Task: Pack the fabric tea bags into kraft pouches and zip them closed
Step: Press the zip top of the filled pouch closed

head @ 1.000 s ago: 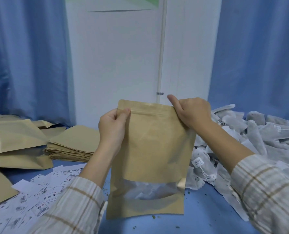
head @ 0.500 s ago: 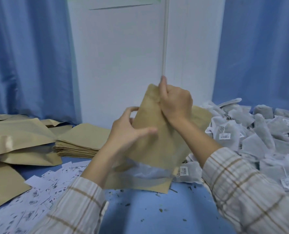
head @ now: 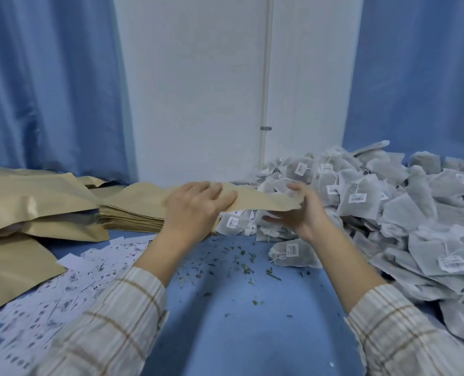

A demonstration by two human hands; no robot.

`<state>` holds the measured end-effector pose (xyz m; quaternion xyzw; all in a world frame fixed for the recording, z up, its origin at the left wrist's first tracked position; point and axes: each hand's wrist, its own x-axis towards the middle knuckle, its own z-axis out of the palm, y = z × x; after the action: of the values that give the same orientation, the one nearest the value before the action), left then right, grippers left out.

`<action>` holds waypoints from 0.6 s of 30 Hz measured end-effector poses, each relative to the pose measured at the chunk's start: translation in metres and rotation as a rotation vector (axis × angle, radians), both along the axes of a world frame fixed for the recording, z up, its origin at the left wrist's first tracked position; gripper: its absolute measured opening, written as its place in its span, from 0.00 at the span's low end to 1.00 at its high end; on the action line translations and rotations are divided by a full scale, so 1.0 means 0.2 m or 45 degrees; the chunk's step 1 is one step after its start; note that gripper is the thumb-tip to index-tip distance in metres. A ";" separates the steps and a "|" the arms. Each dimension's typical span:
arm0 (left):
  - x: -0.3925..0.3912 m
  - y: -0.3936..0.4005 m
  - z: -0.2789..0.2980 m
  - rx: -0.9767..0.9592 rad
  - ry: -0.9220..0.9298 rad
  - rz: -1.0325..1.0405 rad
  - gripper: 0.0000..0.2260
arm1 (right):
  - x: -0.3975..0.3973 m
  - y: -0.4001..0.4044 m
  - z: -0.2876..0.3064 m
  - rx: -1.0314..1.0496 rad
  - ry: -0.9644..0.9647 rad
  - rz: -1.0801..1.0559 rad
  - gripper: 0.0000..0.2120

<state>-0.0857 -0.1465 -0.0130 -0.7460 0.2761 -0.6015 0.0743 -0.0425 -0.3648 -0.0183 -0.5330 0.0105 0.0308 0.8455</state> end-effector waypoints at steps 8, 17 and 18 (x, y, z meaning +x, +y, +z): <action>-0.07 0.10 -0.12 -0.049 -0.295 -0.006 0.09 | -0.09 0.14 -0.19 0.101 0.210 0.445 0.14; -0.10 0.26 -0.28 -2.119 0.811 -0.153 0.30 | -0.02 0.53 -0.24 0.577 0.099 0.160 0.12; -0.09 0.28 -0.27 -2.219 1.024 -0.361 0.23 | 0.00 0.65 -0.19 0.592 0.082 0.144 0.13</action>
<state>-0.1042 -0.0898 -0.0679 -0.6490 -0.1745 -0.2985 -0.6776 -0.0420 -0.2351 -0.0562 -0.3224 0.0002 0.0966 0.9417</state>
